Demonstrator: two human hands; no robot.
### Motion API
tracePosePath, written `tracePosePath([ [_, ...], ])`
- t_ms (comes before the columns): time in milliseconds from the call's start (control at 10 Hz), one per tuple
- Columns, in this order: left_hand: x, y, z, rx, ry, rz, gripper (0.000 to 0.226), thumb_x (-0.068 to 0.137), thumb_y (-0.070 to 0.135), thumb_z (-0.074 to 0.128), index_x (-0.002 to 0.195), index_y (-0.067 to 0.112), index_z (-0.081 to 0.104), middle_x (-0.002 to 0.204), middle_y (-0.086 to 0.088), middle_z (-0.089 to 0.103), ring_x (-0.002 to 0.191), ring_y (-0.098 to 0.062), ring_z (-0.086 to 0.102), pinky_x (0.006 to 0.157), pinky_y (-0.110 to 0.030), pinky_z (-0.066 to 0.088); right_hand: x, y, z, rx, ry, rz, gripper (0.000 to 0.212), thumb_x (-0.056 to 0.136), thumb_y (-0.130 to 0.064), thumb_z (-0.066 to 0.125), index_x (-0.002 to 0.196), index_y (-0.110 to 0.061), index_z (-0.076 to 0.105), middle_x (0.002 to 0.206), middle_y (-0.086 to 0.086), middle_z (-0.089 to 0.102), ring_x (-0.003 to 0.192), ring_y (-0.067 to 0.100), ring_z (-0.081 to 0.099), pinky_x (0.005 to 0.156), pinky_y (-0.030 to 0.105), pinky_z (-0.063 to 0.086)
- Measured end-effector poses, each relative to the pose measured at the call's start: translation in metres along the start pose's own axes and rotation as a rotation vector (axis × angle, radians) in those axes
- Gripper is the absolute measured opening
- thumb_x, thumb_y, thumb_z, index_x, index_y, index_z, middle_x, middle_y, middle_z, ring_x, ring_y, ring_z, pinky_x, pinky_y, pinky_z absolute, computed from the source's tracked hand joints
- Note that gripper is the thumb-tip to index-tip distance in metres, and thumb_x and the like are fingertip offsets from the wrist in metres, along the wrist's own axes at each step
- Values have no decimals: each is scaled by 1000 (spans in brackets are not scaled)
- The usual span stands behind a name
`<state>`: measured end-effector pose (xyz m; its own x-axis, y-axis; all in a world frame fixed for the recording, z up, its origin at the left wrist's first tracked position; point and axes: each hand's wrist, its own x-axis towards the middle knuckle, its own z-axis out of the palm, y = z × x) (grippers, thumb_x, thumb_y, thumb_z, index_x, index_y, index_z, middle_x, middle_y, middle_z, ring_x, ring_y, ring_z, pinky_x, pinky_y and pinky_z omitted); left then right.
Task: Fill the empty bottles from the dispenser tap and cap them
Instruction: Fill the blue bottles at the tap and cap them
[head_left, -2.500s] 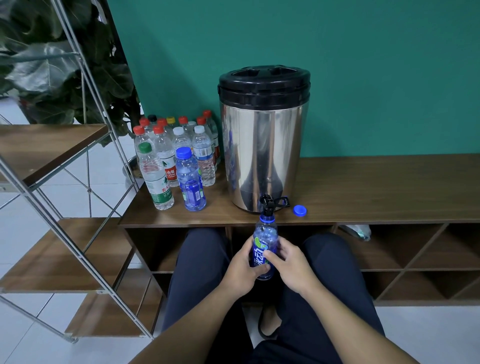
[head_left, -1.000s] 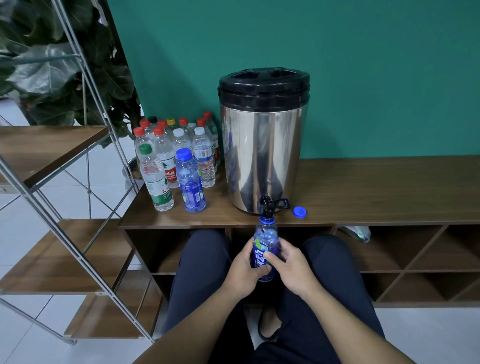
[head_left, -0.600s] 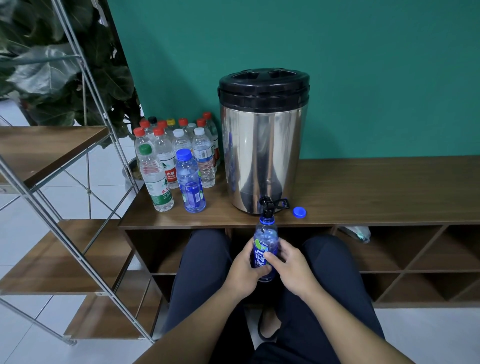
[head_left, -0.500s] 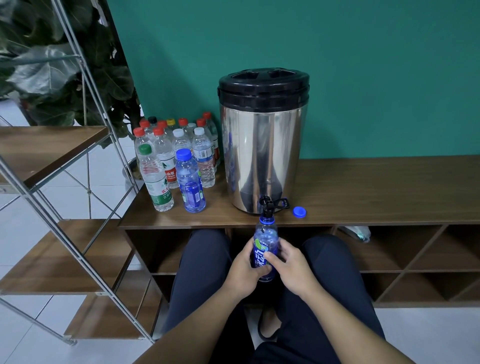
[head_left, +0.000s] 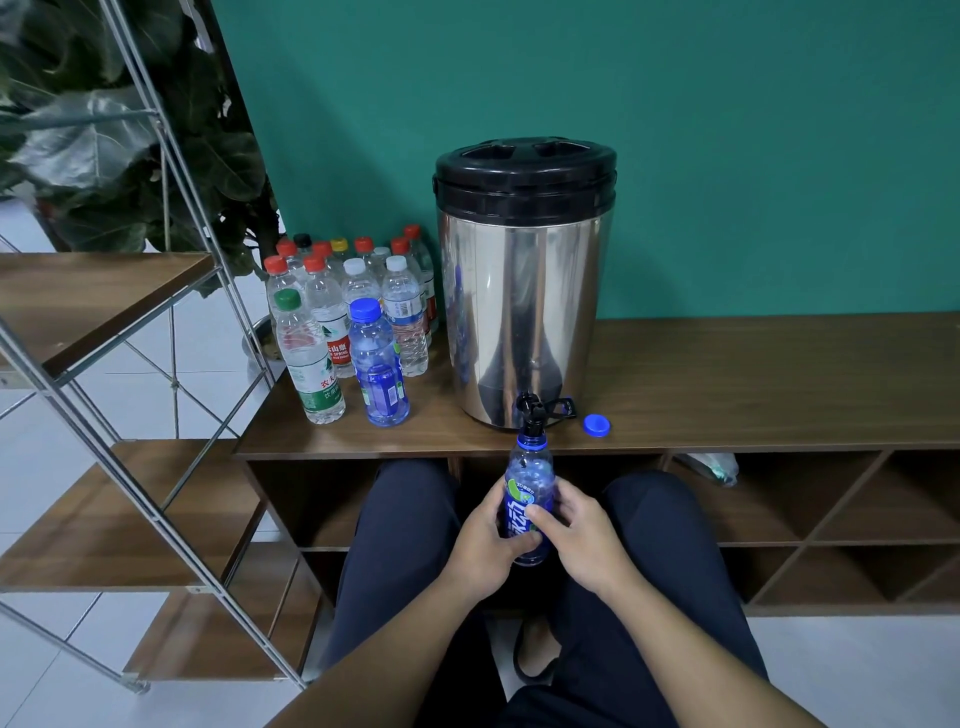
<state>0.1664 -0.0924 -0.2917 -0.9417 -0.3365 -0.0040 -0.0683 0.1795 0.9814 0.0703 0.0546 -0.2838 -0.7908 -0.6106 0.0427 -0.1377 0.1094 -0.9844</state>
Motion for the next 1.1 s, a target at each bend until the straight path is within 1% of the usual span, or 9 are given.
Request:
tracePosePath([
  [400, 2, -3, 3, -52, 16, -1, 79, 92, -11, 79, 157, 24, 55, 137, 3, 77, 129, -17, 73, 116, -39, 56, 1, 2, 0, -2, 3, 5, 34, 105, -9, 74, 136, -24, 73, 124, -3, 82, 119, 16, 78, 111, 49, 59],
  [500, 1, -1, 4, -67, 11, 8, 78, 92, -12, 78, 158, 24, 55, 137, 3, 77, 129, -15, 73, 113, -34, 56, 1, 3, 0, -11, 7, 2, 33, 105, -10, 75, 135, -25, 73, 124, -3, 82, 118, 17, 78, 111, 50, 59],
  [600, 0, 1, 3, -65, 13, 17, 79, 92, -11, 79, 158, 24, 54, 138, 4, 76, 129, -15, 72, 113, -32, 56, 2, 3, 0, -18, 7, 0, 33, 105, -11, 75, 134, -26, 74, 124, -4, 82, 119, 16, 78, 111, 51, 58],
  [700, 0, 0, 3, -58, 15, 22, 78, 92, -11, 79, 157, 24, 55, 138, 3, 76, 130, -16, 72, 114, -33, 56, 2, 5, 0, -8, 4, 0, 33, 104, -11, 76, 134, -26, 74, 125, -3, 82, 119, 18, 78, 112, 53, 58],
  [900, 0, 1, 4, -69, 19, 21, 76, 92, -13, 78, 156, 23, 56, 136, 3, 77, 128, -15, 73, 110, -29, 56, 3, 6, 0, 4, -4, 9, 35, 104, -12, 76, 136, -26, 73, 126, -3, 82, 120, 18, 77, 112, 54, 58],
  [1100, 0, 0, 4, -65, 14, 21, 77, 92, -11, 79, 157, 24, 55, 138, 4, 76, 129, -14, 72, 111, -29, 56, 3, 6, 0, 7, -4, 13, 35, 105, -13, 76, 137, -26, 73, 126, -4, 82, 120, 17, 78, 111, 54, 58],
])
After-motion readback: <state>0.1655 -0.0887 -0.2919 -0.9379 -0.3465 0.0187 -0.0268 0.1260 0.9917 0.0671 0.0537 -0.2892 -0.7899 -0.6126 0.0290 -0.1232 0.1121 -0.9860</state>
